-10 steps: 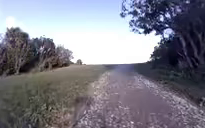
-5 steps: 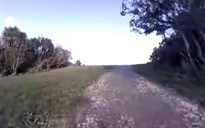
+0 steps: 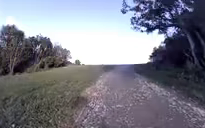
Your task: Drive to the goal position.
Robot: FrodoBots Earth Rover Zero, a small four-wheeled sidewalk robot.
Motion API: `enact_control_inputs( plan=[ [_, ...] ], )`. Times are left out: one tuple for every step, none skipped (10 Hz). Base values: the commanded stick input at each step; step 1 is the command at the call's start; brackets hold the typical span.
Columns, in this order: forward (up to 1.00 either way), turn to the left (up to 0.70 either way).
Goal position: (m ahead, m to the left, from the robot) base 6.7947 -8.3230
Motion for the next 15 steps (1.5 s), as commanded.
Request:
enact_control_inputs(
  plan=[
    [0.50, 0.00],
    [0.50, -0.10],
    [0.50, -0.36],
    [0.50, -0.29],
    [0.50, 0.00],
    [0.50, 0.00],
    [0.50, 0.00],
    [0.50, 0.00],
    [0.50, 0.00],
    [0.50, 0.00],
    [0.50, 0.00],
    [0.50, 0.00],
    [0.50, 0.00],
    [0.50, 0.00],
    [0.50, 0.00]
  ],
)
